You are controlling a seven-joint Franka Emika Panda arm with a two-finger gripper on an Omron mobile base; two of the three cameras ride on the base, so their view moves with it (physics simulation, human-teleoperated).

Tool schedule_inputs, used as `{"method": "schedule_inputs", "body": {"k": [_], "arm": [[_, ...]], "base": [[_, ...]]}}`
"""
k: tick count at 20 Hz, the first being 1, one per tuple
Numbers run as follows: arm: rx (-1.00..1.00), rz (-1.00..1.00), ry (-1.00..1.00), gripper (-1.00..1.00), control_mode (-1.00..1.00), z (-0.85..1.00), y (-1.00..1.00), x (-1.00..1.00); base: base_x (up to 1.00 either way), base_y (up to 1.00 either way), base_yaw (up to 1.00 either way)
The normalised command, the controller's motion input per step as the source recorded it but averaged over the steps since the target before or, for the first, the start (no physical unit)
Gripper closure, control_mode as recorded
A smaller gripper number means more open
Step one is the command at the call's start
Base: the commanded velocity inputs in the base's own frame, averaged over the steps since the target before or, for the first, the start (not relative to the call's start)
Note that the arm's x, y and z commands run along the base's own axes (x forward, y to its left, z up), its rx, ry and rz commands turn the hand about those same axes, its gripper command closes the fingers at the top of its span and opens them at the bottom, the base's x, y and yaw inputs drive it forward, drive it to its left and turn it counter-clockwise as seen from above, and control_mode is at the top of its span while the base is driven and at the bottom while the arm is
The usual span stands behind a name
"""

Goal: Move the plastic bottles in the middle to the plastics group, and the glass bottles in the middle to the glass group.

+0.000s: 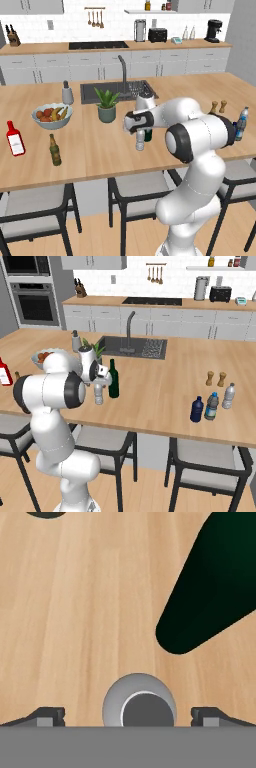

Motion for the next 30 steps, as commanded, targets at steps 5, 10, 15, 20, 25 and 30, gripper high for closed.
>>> {"method": "schedule_inputs", "body": {"k": [5, 10, 15, 20, 25, 30], "arm": [[0.0, -0.08, -0.02, -1.0, -1.0, -0.33, 0.0, 0.0], [0.0, -0.07, 0.0, 1.0, -1.0, -0.09, 0.0, 0.0], [0.0, -0.04, 0.0, 1.0, -1.0, 0.0, 0.0, -0.01], [0.0, 0.0, 0.0, 1.0, -1.0, 0.0, 0.0, -0.12], [0.0, 0.0, -0.01, 1.0, -1.0, 0.2, -0.02, -0.4], [0.03, 0.0, -0.01, 1.0, -1.0, 0.48, -0.37, -0.67]], "base": [[0.0, 0.0, 0.0], [0.0, 0.0, 0.0], [0.0, 0.0, 0.0], [0.0, 0.0, 0.0], [0.0, 0.0, 0.0], [0.0, 0.0, 0.0]]}}
